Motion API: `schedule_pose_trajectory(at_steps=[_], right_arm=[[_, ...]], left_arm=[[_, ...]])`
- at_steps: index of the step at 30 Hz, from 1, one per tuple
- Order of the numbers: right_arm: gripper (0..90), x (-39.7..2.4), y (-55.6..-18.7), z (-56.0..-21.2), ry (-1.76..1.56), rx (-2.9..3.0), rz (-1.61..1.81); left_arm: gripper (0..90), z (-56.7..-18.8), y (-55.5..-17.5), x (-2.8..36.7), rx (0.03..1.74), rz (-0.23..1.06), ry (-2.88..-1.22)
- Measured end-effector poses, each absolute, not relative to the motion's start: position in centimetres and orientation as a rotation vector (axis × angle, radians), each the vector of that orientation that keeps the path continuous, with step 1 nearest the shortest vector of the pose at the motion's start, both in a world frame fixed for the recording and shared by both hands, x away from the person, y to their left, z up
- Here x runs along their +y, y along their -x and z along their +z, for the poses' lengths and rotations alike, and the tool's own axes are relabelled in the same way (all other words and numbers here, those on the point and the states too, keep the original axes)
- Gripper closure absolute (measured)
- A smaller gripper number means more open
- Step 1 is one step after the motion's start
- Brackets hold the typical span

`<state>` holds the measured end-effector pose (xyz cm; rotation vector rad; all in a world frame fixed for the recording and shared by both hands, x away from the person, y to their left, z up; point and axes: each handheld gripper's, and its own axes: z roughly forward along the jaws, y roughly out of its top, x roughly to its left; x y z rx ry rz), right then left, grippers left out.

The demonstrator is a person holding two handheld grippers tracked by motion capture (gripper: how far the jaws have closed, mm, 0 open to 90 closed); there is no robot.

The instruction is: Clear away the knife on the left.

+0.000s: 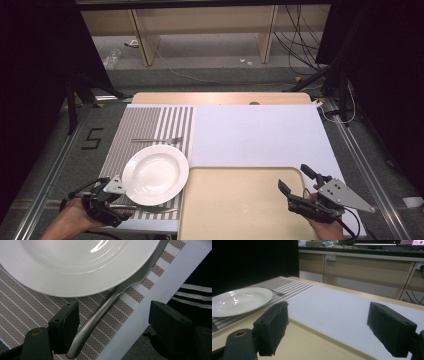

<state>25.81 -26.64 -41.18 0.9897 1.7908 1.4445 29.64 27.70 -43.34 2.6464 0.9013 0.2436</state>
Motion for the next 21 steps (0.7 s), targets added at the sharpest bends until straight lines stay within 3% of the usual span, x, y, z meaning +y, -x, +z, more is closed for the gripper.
schedule_pose_trajectory(at_steps=[8, 21], right_arm=[[18.1, -26.6, -25.8, -41.2, -0.988, 1.791, 1.443], [18.3, -26.6, -25.8, -41.2, -0.992, 1.806, 1.440]], left_arm=[[27.9, -45.0, -30.8, 27.9, 0.943, 0.181, -2.697], [42.9, -45.9, -31.9, 27.6, 0.910, 0.126, -2.738]])
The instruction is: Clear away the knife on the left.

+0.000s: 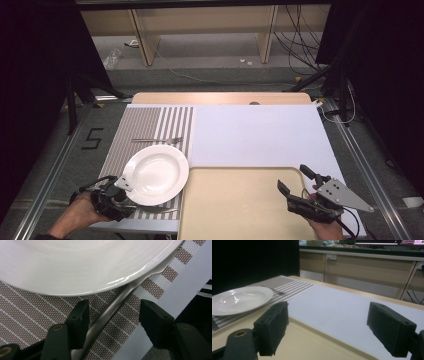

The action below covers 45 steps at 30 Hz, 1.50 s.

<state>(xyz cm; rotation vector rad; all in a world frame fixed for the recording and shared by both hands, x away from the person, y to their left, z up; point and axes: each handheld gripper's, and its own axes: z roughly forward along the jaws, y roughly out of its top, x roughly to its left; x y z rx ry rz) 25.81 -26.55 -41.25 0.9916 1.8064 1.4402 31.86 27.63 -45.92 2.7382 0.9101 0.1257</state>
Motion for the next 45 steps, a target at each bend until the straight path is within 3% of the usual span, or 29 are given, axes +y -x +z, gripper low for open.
schedule_pose_trajectory(at_steps=[9, 14, 22, 39, 45], right_arm=[[18.7, -26.5, -25.9, -41.3, -0.991, 1.808, 1.442], [18.7, -26.5, -25.9, -41.4, -0.994, 1.813, 1.441], [18.9, -26.4, -25.8, -41.3, -0.990, 1.817, 1.436], [19.2, -26.4, -25.9, -41.4, -0.991, 1.825, 1.436], [19.3, -26.4, -25.9, -41.4, -0.995, 1.825, 1.433]], left_arm=[[50.7, -46.4, -32.1, 27.1, 0.902, 0.128, -2.775], [61.3, -46.3, -31.8, 27.0, 0.846, 0.110, -2.801], [70.2, -46.2, -31.1, 25.9, 0.734, 0.154, -2.884], [79.2, -46.0, -30.5, 24.5, 0.491, 0.195, -3.024], [79.4, -46.0, -29.9, 24.4, 0.429, 0.126, -3.018]])
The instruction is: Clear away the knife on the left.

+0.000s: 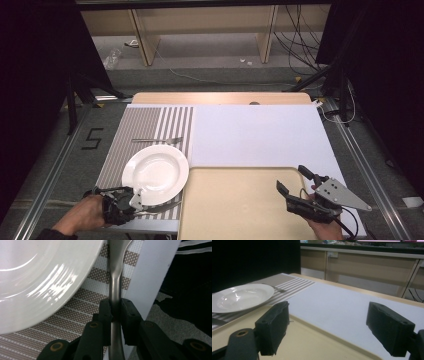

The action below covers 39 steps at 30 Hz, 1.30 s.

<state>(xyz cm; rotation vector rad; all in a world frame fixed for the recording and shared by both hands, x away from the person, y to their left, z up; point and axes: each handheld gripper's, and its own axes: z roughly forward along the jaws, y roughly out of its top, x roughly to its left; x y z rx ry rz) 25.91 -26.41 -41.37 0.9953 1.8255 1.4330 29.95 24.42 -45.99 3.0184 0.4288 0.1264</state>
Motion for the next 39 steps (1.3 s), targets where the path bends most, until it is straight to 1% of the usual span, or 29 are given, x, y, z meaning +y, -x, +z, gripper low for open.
schedule_pose_trajectory(at_steps=[2, 11, 20, 23, 28, 34, 37, 39], right_arm=[[19.4, -26.4, -25.9, -41.4, -0.994, 1.825, 1.434], [19.3, -26.4, -26.0, -41.4, -0.996, 1.830, 1.428], [19.3, -26.3, -26.0, -41.5, -0.997, 1.831, 1.427], [19.3, -26.3, -26.0, -41.5, -0.998, 1.831, 1.427], [19.3, -26.4, -26.0, -41.5, -0.999, 1.832, 1.425], [19.3, -26.4, -26.0, -41.4, -1.004, 1.831, 1.426], [19.3, -26.4, -26.0, -41.5, -1.004, 1.831, 1.426], [19.3, -26.4, -26.0, -41.4, -1.004, 1.833, 1.426]], left_arm=[[79.4, -46.0, -29.8, 24.6, 0.435, 0.107, -3.022], [79.5, -45.6, -29.2, 25.7, 0.474, 0.122, -3.003], [79.4, -44.3, -28.0, 25.6, 0.447, 0.115, -2.959], [79.5, -43.6, -27.7, 25.1, 0.467, 0.117, -2.887], [79.5, -42.5, -27.6, 24.2, 0.586, 0.105, -2.745], [79.4, -41.8, -27.6, 23.8, 0.748, 0.062, -2.557], [79.4, -41.4, -27.6, 23.7, 0.779, 0.028, -2.482], [79.4, -41.2, -27.5, 23.7, 0.801, 0.038, -2.450]])
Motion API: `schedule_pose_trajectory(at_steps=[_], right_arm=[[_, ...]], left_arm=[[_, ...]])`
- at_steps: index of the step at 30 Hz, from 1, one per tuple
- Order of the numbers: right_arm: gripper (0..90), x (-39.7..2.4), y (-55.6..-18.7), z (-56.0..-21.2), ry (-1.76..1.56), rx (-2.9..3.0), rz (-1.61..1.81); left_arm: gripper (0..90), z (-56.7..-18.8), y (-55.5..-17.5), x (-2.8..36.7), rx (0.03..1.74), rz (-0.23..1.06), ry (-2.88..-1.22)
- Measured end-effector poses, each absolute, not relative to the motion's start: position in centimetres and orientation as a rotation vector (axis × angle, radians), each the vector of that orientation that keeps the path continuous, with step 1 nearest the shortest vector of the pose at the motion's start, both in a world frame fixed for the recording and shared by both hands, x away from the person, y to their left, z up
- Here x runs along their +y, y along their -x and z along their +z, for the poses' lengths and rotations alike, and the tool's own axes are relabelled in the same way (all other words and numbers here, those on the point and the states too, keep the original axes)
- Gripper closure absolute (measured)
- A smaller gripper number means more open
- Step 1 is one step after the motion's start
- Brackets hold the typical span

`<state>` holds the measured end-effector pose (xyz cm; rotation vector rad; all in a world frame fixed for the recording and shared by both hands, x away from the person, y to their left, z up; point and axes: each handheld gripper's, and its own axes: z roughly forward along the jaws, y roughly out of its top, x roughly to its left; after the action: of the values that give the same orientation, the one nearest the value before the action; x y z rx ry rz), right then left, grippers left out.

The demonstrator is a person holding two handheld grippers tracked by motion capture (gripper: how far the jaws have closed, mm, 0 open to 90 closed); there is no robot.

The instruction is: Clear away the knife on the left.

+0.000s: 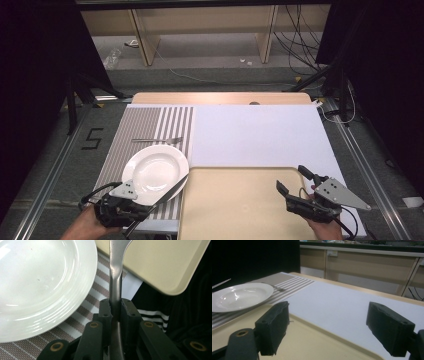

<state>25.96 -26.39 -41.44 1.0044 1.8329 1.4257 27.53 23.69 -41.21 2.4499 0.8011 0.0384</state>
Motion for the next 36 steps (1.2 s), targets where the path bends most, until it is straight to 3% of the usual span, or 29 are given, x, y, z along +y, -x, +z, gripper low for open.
schedule_pose_trajectory(at_steps=[14, 36], right_arm=[[19.3, -26.4, -26.0, -41.4, -1.002, 1.830, 1.426], [19.3, -26.4, -26.0, -41.4, -1.002, 1.827, 1.429]], left_arm=[[79.5, -39.1, -26.5, 23.0, 0.820, 0.068, -2.284], [79.5, -38.3, -28.1, 16.5, 0.729, 0.004, -2.316]])
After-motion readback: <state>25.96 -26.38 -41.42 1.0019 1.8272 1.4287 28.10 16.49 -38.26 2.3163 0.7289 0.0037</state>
